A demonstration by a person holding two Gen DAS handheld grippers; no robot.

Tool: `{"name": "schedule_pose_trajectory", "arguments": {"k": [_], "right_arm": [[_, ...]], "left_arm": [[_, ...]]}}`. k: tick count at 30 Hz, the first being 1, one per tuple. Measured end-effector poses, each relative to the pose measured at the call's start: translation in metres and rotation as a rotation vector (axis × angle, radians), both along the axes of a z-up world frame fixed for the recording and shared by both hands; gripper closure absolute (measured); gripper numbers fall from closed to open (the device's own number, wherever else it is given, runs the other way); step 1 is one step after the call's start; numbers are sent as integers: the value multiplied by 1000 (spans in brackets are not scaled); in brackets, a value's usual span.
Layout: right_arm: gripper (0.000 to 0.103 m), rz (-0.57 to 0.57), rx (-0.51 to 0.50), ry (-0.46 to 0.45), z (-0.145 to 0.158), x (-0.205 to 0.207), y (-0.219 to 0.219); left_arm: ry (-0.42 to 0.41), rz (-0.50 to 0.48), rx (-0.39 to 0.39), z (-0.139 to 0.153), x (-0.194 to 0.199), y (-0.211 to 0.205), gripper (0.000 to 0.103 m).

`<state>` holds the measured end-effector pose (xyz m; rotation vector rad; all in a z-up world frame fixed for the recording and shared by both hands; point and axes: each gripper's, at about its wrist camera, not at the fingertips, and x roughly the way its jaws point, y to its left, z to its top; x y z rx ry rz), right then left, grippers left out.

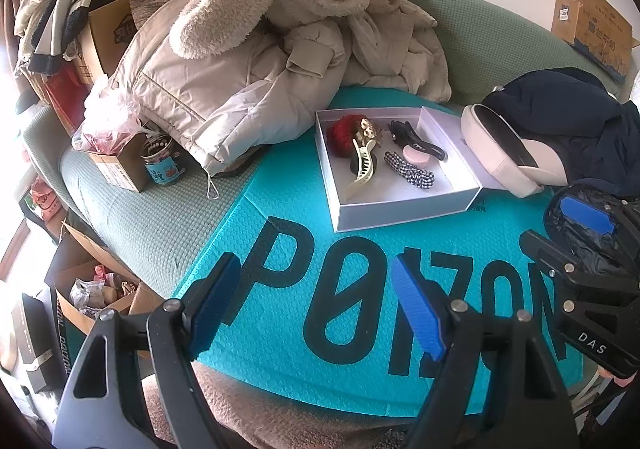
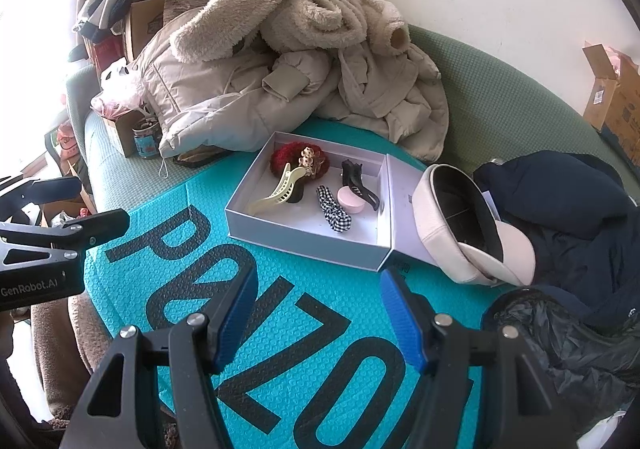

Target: Organize objects

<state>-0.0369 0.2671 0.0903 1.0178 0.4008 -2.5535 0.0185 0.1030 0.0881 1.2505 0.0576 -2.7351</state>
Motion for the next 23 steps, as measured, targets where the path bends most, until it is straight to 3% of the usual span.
{"name": "schedule_pose_trajectory", "arguments": {"k": [17, 23], "right_arm": [[39, -13, 18, -23, -5, -5, -1], [39, -29, 35, -75, -23, -12, 0]], "left_arm": [[-37, 2, 5, -11, -5, 0, 26], [-56, -6, 17, -26, -12, -2, 26]]}}
